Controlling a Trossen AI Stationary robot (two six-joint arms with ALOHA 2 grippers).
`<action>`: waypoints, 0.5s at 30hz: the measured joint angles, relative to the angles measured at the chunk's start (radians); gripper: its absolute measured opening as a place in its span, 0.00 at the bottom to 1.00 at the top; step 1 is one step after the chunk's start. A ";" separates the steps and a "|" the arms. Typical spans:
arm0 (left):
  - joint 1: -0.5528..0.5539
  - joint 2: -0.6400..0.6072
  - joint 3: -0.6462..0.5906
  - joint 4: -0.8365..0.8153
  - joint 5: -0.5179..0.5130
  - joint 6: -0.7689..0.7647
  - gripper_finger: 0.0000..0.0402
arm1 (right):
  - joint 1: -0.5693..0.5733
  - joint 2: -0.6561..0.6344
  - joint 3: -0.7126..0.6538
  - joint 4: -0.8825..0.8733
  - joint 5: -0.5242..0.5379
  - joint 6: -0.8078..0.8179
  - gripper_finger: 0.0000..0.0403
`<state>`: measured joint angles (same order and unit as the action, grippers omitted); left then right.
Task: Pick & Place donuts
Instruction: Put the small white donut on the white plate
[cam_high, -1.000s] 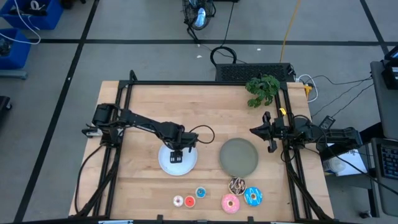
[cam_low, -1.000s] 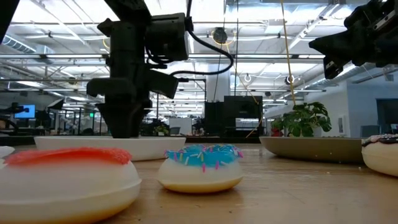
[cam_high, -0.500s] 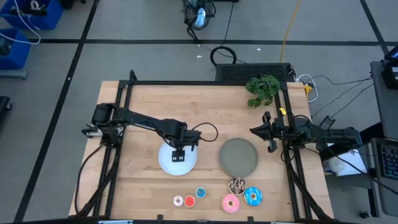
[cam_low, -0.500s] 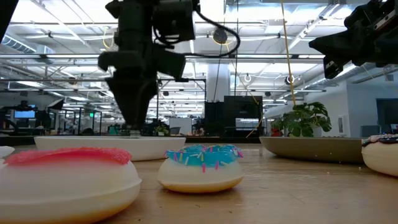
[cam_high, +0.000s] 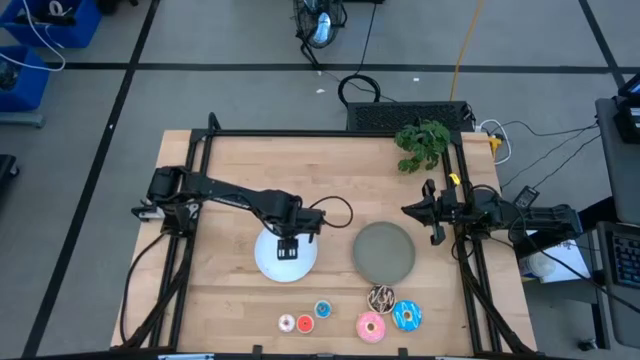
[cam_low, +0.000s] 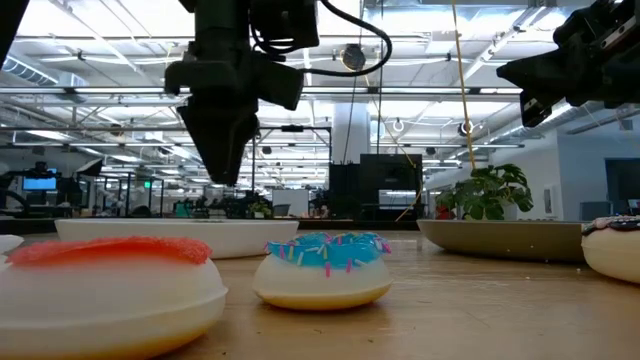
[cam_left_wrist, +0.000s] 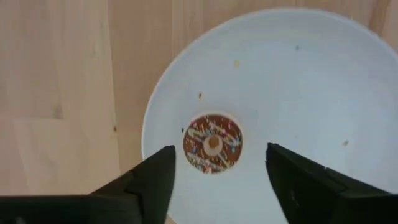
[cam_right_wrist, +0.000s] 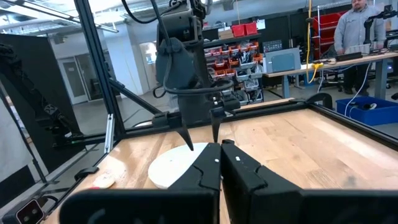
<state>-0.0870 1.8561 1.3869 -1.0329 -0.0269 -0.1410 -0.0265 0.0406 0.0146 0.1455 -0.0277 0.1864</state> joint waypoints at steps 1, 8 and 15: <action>-0.001 0.000 0.000 -0.012 0.000 0.000 0.55 | 0.000 0.000 0.000 0.000 0.000 0.000 0.00; 0.001 0.000 0.000 -0.021 -0.001 -0.010 0.20 | 0.000 0.000 0.000 0.000 0.000 0.000 0.00; 0.001 0.000 0.000 -0.018 -0.001 0.000 0.03 | 0.000 0.000 0.000 0.000 0.000 0.003 0.00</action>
<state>-0.0864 1.8561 1.3869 -1.0512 -0.0280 -0.1411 -0.0265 0.0406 0.0143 0.1459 -0.0277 0.1894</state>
